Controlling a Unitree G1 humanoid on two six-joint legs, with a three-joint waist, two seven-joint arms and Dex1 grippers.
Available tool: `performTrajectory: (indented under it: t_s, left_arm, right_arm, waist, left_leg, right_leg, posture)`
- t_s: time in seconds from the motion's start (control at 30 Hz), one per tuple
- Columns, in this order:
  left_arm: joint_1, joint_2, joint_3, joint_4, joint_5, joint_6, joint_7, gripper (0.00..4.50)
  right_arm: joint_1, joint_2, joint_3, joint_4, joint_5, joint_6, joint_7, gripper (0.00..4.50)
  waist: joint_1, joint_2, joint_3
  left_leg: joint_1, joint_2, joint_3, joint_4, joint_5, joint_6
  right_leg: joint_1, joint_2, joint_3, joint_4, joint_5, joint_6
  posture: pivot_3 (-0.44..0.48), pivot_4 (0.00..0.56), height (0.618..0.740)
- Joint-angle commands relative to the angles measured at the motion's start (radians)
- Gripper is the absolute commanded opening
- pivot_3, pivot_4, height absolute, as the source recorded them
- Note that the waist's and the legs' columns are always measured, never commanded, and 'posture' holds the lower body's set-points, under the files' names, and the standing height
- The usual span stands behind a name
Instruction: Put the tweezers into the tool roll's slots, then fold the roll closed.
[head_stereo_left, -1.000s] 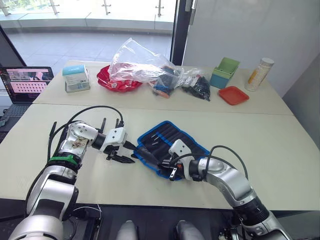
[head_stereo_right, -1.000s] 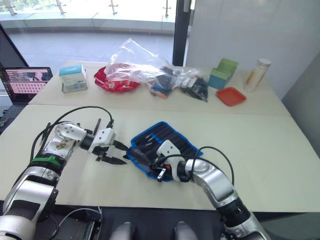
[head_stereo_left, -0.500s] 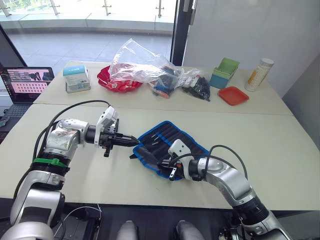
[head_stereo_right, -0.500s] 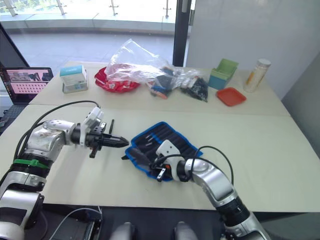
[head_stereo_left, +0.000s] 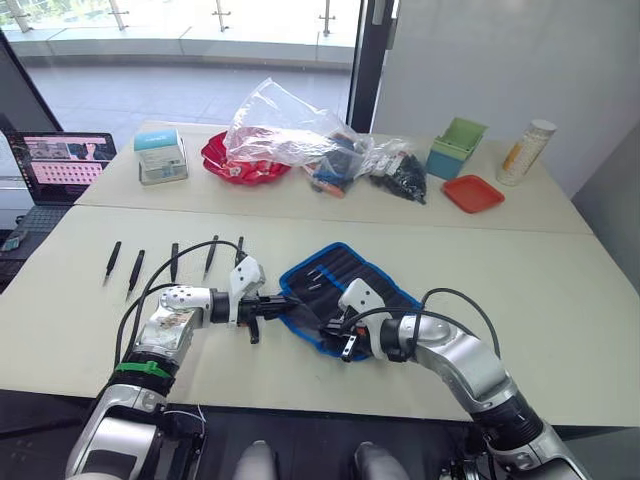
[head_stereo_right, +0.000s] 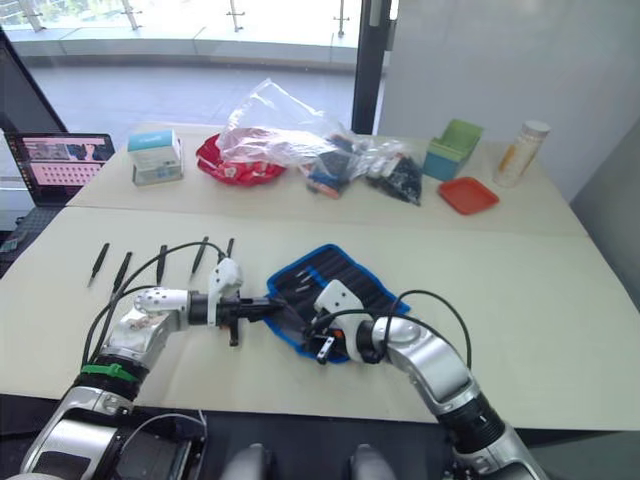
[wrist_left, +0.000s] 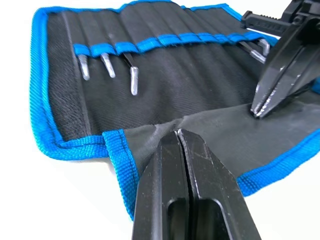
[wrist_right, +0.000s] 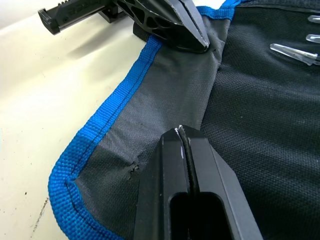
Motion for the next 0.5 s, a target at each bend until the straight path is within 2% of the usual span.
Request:
performTrajectory:
  t_s: [0.03, 0.17, 0.5]
  left_arm:
    - [0.051, -0.012, -0.010, 0.045, 0.056, -0.030, 0.047, 0.03]
    - [0.080, -0.033, 0.001, 0.020, 0.044, -0.019, 0.049, 0.03]
    - [0.103, -0.035, 0.012, -0.034, 0.032, 0.010, 0.033, 0.03]
  right_arm:
    - [0.000, -0.013, 0.009, -0.034, 0.020, -0.001, 0.047, 0.00]
    - [-0.037, 0.015, -0.017, -0.012, 0.041, -0.041, 0.082, 0.00]
    - [-0.153, 0.179, -0.011, 0.299, -0.045, -0.232, 0.050, 0.00]
  waist:
    - [-0.001, 0.001, -0.001]
    - [-0.006, 0.003, -0.002]
    - [-0.007, 0.008, -0.004]
  left_leg:
    - [0.003, 0.000, 0.000, 0.000, 0.000, 0.000]
    - [0.005, 0.000, 0.000, 0.000, 0.000, 0.000]
    - [0.004, 0.000, -0.001, -0.001, 0.000, 0.001]
  right_leg:
    - [0.004, 0.000, 0.000, -0.001, 0.000, 0.000]
    - [0.006, 0.000, 0.000, -0.003, 0.000, 0.001]
    - [0.006, 0.000, 0.000, -0.004, 0.000, 0.001]
  posture:
    - [0.000, 0.150, 0.717]
    - [0.000, 0.150, 0.717]
    - [0.000, 0.150, 0.717]
